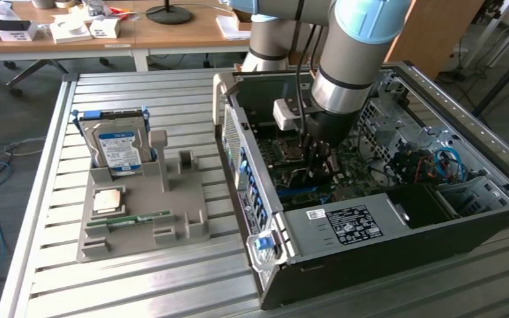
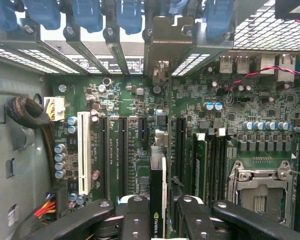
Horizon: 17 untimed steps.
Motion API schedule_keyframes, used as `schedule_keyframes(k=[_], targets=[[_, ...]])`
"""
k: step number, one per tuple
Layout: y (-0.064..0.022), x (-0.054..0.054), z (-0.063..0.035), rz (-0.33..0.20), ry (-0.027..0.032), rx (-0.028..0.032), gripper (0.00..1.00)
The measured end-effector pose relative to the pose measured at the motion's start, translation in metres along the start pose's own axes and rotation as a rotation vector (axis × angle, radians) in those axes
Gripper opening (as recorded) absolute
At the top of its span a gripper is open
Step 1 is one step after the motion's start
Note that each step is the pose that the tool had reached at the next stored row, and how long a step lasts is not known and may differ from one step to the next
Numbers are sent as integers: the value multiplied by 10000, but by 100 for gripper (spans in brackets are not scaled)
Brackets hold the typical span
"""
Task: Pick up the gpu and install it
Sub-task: 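Insert the gpu into the slot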
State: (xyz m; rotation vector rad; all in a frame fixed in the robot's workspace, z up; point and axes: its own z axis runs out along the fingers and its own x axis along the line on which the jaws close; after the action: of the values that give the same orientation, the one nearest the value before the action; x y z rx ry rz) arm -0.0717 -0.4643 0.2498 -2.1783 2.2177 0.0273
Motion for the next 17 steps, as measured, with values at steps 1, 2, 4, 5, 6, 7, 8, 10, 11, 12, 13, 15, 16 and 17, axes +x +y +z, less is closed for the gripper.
schedule_keyframes(k=[1, 2, 4, 5, 6, 7, 8, 10, 11, 12, 13, 15, 16, 17], targets=[[0, 0, -1, 13, 5, 0, 26], [0, 0, -1, 14, 6, 0, 26], [0, 0, 0, 14, 6, 1, 26], [0, -1, 2, 15, 6, 1, 26], [0, -1, 8, 14, 3, 2, 26], [0, 0, 10, 15, 5, 1, 26], [0, 0, 10, 14, 5, 1, 26], [0, 0, 10, 14, 7, 0, 26], [0, 0, 10, 14, 6, 1, 26], [0, 0, 10, 14, 5, 1, 26], [0, 0, 10, 14, 6, 1, 26], [0, 0, 11, 14, 5, 1, 26], [0, 0, 10, 14, 5, 1, 26], [0, 0, 11, 15, 5, 1, 26]])
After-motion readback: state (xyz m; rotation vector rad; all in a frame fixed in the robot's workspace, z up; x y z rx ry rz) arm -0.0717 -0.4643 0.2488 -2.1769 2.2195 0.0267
